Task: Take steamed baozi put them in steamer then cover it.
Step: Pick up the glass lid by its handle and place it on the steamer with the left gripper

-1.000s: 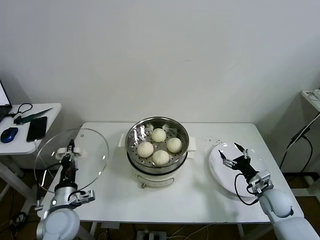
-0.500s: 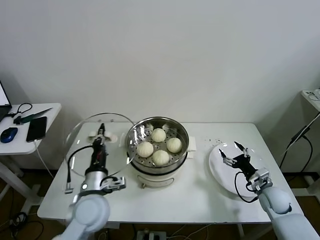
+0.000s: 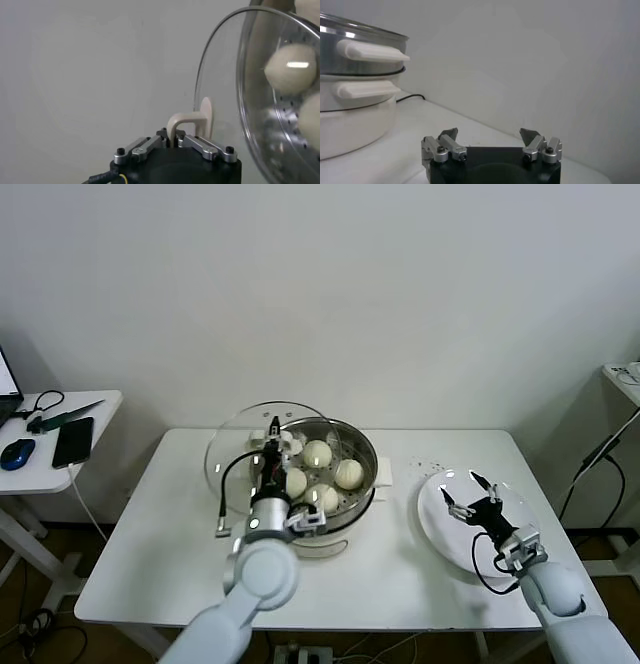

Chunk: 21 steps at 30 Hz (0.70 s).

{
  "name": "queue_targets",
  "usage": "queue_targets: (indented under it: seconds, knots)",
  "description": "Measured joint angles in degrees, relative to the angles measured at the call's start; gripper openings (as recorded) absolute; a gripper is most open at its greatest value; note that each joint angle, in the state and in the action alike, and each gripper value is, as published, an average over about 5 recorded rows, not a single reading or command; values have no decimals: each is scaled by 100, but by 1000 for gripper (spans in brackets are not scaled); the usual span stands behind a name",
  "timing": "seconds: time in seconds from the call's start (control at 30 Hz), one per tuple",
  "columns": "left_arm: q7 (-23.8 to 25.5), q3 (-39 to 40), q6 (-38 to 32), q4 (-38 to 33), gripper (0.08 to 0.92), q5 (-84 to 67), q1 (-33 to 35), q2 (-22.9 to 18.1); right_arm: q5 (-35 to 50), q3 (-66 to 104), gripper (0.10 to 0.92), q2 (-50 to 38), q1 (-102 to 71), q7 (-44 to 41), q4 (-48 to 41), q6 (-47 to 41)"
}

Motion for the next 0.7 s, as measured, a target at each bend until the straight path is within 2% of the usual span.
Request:
queue_targets:
  seconds: [0.33, 0.7]
  knots:
    - [170, 320, -2, 759, 157, 178, -421, -787, -45, 78, 823, 13, -92, -28, -1, 30]
    - [392, 360, -2, 1141, 157, 413, -503, -1090, -67, 102, 823, -2, -108, -50, -4, 63]
